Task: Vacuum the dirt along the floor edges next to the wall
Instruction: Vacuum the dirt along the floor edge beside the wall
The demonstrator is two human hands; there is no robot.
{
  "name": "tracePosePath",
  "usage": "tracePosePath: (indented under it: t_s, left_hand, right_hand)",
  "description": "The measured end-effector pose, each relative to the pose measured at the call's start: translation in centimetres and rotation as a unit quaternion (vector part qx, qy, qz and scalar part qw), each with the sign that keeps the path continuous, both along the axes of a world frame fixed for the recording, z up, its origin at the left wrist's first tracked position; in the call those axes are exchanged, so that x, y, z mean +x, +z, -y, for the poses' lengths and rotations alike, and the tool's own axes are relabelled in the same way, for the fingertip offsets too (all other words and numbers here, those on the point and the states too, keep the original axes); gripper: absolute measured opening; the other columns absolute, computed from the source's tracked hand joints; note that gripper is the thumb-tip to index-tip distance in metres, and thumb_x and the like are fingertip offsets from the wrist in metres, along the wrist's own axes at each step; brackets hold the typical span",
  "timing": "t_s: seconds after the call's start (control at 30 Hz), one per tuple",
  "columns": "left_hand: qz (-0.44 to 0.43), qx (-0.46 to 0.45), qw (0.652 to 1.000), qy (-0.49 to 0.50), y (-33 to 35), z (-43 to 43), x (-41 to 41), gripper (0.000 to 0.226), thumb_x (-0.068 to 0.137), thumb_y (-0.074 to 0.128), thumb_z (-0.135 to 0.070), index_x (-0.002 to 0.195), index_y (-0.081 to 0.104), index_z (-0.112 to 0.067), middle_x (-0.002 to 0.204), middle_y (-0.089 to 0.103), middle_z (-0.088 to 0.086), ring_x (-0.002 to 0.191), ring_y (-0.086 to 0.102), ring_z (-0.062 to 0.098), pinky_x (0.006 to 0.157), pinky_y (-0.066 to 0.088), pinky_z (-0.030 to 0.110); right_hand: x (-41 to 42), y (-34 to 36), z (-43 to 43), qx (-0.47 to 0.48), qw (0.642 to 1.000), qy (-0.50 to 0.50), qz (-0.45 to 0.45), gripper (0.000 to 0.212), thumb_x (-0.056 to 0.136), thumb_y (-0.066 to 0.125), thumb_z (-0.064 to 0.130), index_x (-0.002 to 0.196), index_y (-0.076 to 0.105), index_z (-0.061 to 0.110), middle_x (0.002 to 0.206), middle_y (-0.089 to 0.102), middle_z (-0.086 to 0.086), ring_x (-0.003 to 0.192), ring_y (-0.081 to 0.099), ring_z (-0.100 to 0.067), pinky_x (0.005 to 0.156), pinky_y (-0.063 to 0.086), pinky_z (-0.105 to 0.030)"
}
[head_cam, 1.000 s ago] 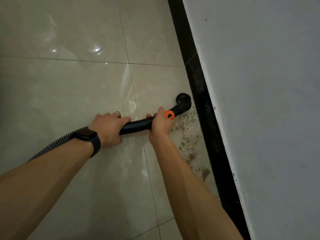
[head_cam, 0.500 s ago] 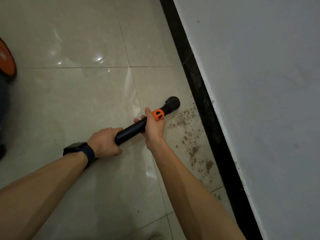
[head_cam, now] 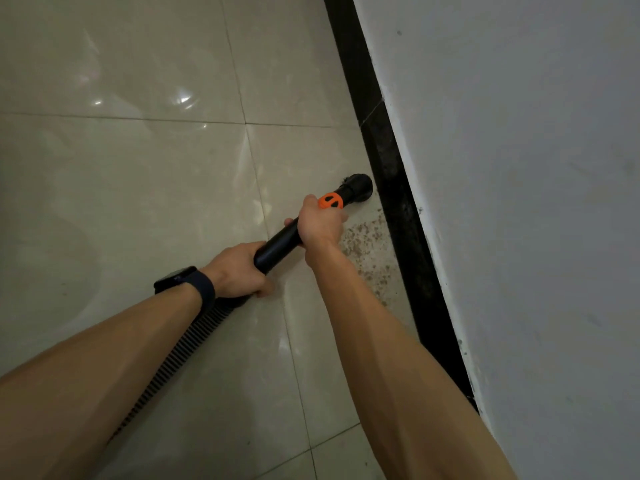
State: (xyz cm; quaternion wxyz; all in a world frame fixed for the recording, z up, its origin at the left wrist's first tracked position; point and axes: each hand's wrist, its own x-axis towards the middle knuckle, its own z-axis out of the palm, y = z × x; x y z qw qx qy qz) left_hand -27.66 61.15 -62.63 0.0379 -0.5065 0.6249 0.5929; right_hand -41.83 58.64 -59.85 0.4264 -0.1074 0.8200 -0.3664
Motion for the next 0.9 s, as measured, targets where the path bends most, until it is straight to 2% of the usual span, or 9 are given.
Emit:
tracePosePath:
  t_s: [0.07, 0.1, 0.17, 0.27, 0.4, 0.63, 0.73, 0.8, 0.9]
  left_hand:
    - [-0.014, 0.037, 0.999, 0.016, 0.0, 0.3, -0.6, 0.037, 0.071, 0.076, -0.007, 0.102, 0.061, -0.021, 0.093, 0.066, 0.008, 0.082, 0.064, 0.024, 0.071, 0.056, 0.033]
    - [-0.018, 0.052, 0.998, 0.024, -0.1, 0.4, -0.9, 0.032, 0.071, 0.075, -0.004, 0.094, 0.06, -0.019, 0.089, 0.065, 0.008, 0.08, 0.064, 0.025, 0.07, 0.056, 0.034]
    - [-0.017, 0.07, 0.997, 0.041, -0.3, 0.6, -1.3, 0.025, 0.069, 0.075, -0.002, 0.082, 0.058, -0.016, 0.082, 0.064, 0.009, 0.076, 0.063, 0.026, 0.069, 0.056, 0.035]
    - [-0.015, 0.078, 0.996, 0.047, -0.5, 0.8, -1.9, 0.024, 0.067, 0.075, -0.002, 0.078, 0.057, -0.013, 0.079, 0.064, 0.009, 0.072, 0.063, 0.025, 0.066, 0.055, 0.034]
    - [-0.013, 0.078, 0.996, 0.034, -0.5, 1.0, -3.0, 0.024, 0.068, 0.075, -0.004, 0.078, 0.056, -0.014, 0.078, 0.063, 0.009, 0.07, 0.063, 0.025, 0.062, 0.054, 0.031]
    - [0.002, 0.057, 0.998, 0.017, -0.3, 0.9, -3.4, 0.025, 0.068, 0.076, -0.006, 0.078, 0.055, -0.015, 0.078, 0.063, 0.007, 0.07, 0.062, 0.024, 0.06, 0.052, 0.03]
    - [0.0, 0.023, 1.0, -0.008, -0.1, 0.5, -3.2, 0.028, 0.069, 0.077, -0.01, 0.085, 0.057, -0.02, 0.084, 0.065, 0.006, 0.075, 0.064, 0.023, 0.067, 0.056, 0.033]
    - [0.004, -0.011, 1.0, -0.023, 0.1, 0.1, -2.7, 0.036, 0.07, 0.078, -0.014, 0.097, 0.057, -0.025, 0.086, 0.065, 0.003, 0.076, 0.064, 0.018, 0.066, 0.056, 0.029]
    - [0.019, -0.069, 0.996, -0.045, 0.2, -0.5, -1.3, 0.043, 0.072, 0.08, -0.022, 0.106, 0.055, -0.029, 0.087, 0.062, -0.003, 0.075, 0.061, 0.013, 0.063, 0.052, 0.027]
  right_hand:
    - [-0.2, -0.4, 0.9, 0.015, 0.999, 0.015, -0.034, 0.036, 0.103, 0.052, 0.028, 0.121, 0.027, 0.008, 0.085, 0.06, -0.007, 0.074, 0.074, -0.026, 0.081, 0.064, -0.046]
    - [-0.2, -0.6, 1.3, 0.023, 0.998, 0.023, -0.052, 0.039, 0.102, 0.052, 0.029, 0.122, 0.029, 0.005, 0.087, 0.062, -0.009, 0.079, 0.074, -0.029, 0.081, 0.064, -0.048]
    - [-0.4, -1.0, 1.8, 0.042, 0.995, 0.036, -0.085, 0.048, 0.101, 0.053, 0.033, 0.131, 0.03, 0.003, 0.102, 0.064, -0.015, 0.085, 0.074, -0.033, 0.079, 0.064, -0.046]
    - [-1.1, -1.5, 2.4, 0.056, 0.992, 0.043, -0.102, 0.049, 0.103, 0.053, 0.032, 0.134, 0.028, 0.003, 0.108, 0.065, -0.016, 0.086, 0.072, -0.031, 0.075, 0.062, -0.041]
    - [-2.4, -1.7, 2.5, 0.067, 0.99, 0.049, -0.11, 0.05, 0.103, 0.053, 0.033, 0.134, 0.029, 0.003, 0.104, 0.062, -0.015, 0.084, 0.071, -0.03, 0.079, 0.063, -0.045]
    - [-2.3, -1.4, 2.1, 0.044, 0.994, 0.039, -0.095, 0.045, 0.101, 0.054, 0.032, 0.13, 0.029, 0.007, 0.1, 0.062, -0.014, 0.08, 0.073, -0.031, 0.076, 0.064, -0.047]
    - [-2.7, -1.0, 1.0, -0.003, 0.999, 0.008, -0.034, 0.034, 0.102, 0.053, 0.023, 0.119, 0.026, 0.012, 0.093, 0.061, -0.01, 0.064, 0.072, -0.022, 0.065, 0.064, -0.037]
    - [-2.8, -0.6, -0.1, -0.042, 0.999, -0.021, 0.009, 0.035, 0.101, 0.056, 0.018, 0.121, 0.028, 0.013, 0.1, 0.064, -0.012, 0.052, 0.068, -0.014, 0.052, 0.059, -0.029]
    - [-1.9, -0.3, -1.5, -0.089, 0.992, -0.059, 0.064, 0.04, 0.098, 0.06, 0.013, 0.13, 0.036, 0.01, 0.101, 0.065, -0.013, 0.049, 0.068, -0.013, 0.052, 0.057, -0.027]
